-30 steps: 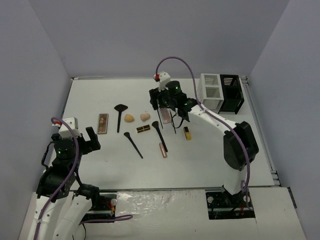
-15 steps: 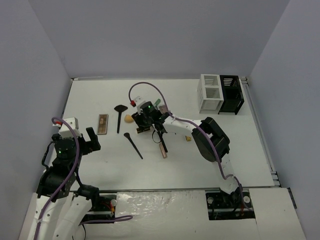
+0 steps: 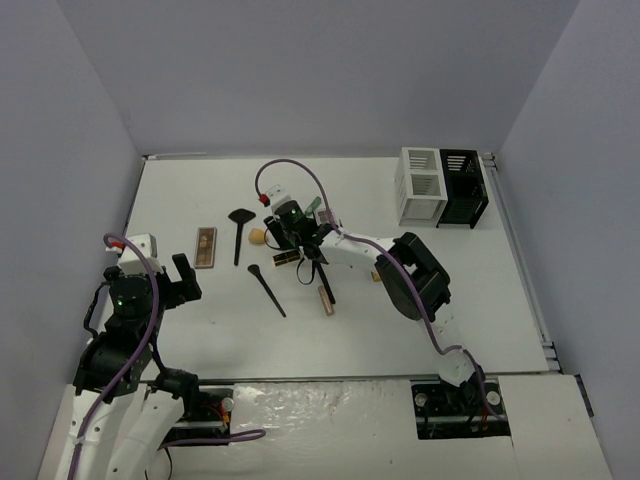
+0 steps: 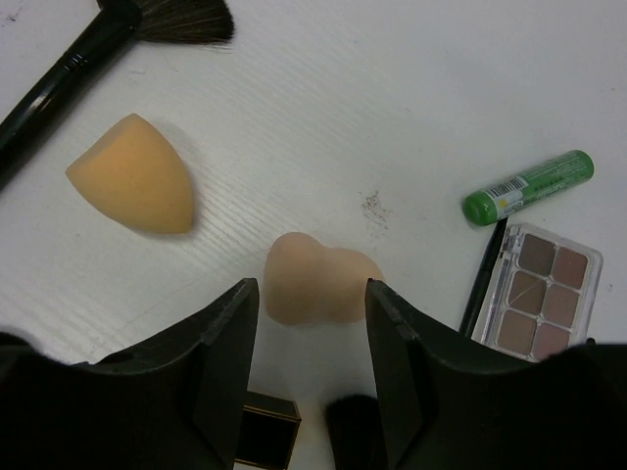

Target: Organize the makeup

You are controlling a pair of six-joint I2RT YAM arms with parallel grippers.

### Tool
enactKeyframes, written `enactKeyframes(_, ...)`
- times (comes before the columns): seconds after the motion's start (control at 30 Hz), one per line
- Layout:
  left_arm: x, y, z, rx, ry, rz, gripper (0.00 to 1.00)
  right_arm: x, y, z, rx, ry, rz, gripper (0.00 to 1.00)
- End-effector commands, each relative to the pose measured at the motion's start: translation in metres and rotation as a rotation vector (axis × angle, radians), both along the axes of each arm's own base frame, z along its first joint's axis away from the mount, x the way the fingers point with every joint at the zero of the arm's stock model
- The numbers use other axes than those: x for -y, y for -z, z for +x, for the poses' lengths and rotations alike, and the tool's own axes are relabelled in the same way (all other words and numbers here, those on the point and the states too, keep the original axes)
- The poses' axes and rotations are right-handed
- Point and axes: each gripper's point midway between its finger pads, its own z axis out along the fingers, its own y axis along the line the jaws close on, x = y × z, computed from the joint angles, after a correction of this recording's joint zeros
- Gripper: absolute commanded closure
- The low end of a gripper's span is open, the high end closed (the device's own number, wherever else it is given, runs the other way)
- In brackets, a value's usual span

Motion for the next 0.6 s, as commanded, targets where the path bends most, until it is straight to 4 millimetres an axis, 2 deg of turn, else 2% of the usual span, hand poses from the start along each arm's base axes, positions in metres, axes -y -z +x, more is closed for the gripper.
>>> enactKeyframes(0.0,0.003,-0.012,0.008,0.034,0.0,-0.019,0.03,-0.019,-0.037,0.016,0.085,0.004,0.085,0.57)
enactKeyframes(0.17,0.003,-0.012,0.008,0.034,0.0,-0.019,0.03,-0.02,-0.028,0.018,0.074,0.005,0.08,0.64)
enactKeyframes(0.3,0.002,-0.012,0.007,0.033,0.0,-0.019,0.03,-0.018,-0.029,0.021,0.079,0.017,0.08,0.86)
enactKeyframes(0.4,0.002,-0.012,0.007,0.034,-0.001,-0.019,0.03,-0.014,-0.038,0.024,0.096,0.029,0.082,0.99)
enactKeyframes(0.57,0.002,-0.012,0.007,0.033,-0.001,-0.019,0.03,0.0,-0.078,0.03,0.15,0.049,0.107,1.0)
